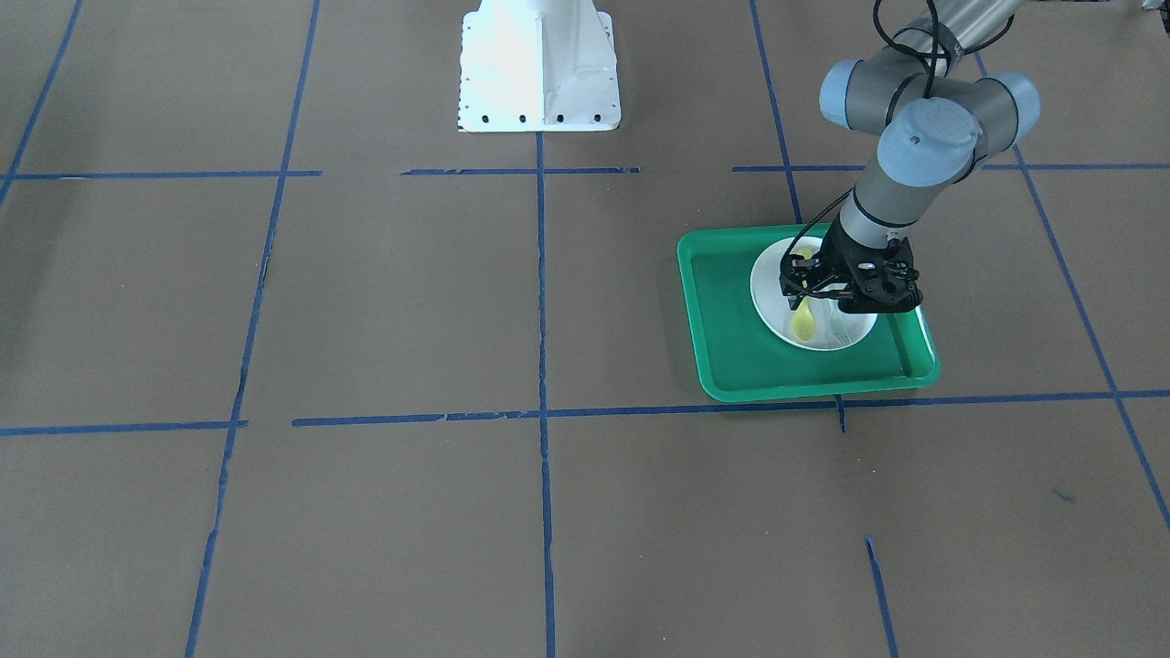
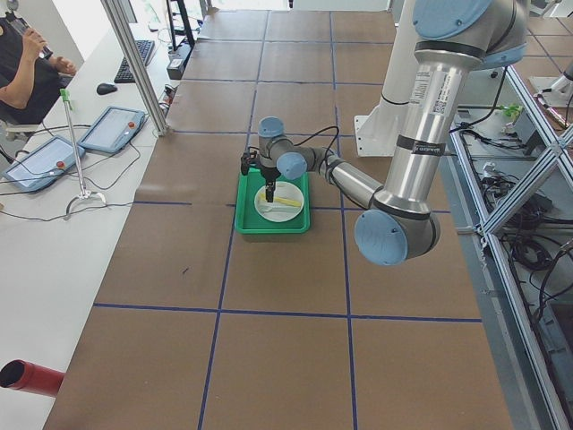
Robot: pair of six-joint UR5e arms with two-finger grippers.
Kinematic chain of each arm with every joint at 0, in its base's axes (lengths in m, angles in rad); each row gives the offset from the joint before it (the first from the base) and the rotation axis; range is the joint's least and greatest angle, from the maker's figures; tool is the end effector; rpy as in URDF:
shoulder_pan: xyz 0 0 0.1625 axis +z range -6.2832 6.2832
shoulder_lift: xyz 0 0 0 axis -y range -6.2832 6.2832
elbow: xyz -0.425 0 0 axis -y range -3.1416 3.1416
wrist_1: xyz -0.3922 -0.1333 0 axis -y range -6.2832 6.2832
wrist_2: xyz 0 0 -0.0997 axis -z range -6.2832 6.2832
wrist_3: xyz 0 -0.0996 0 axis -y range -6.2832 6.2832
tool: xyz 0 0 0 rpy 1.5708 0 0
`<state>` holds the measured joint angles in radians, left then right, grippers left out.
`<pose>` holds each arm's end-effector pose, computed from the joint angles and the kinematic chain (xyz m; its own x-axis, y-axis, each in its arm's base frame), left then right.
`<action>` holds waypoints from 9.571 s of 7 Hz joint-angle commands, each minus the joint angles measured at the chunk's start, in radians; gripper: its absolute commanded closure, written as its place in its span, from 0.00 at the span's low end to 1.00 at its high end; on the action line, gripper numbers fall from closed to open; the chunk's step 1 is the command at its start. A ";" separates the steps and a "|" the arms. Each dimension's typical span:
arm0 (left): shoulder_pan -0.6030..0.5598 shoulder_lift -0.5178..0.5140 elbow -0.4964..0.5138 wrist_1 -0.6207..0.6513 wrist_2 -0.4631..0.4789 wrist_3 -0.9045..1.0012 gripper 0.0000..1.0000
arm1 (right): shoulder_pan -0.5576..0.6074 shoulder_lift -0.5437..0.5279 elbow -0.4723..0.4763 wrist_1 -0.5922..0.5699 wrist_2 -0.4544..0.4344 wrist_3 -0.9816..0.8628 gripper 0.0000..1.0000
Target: Place spoon
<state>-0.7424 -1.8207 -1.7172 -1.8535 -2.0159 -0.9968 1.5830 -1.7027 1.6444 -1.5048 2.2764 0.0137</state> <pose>0.3817 -0.4729 0.4302 0.7047 0.0186 -0.7093 0.0337 0.9976 0.0597 0.0740 -0.4350 0.6817 0.7610 0.0180 0.6485 -0.0226 0.9997 -0.0012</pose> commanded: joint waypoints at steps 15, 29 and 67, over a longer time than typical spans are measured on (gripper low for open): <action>0.038 0.012 0.002 -0.027 -0.012 0.023 1.00 | 0.000 0.000 0.000 0.000 0.000 0.000 0.00; 0.037 -0.187 0.120 0.000 -0.129 -0.099 1.00 | 0.000 0.000 0.000 0.000 0.000 0.000 0.00; -0.848 0.302 0.105 0.301 -0.336 1.161 0.00 | 0.000 0.000 0.000 0.000 0.000 0.000 0.00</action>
<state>-1.5897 -1.5197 -1.6125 -1.5524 -2.3516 0.1642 1.5831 -1.7027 1.6444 -1.5048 2.2764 0.0134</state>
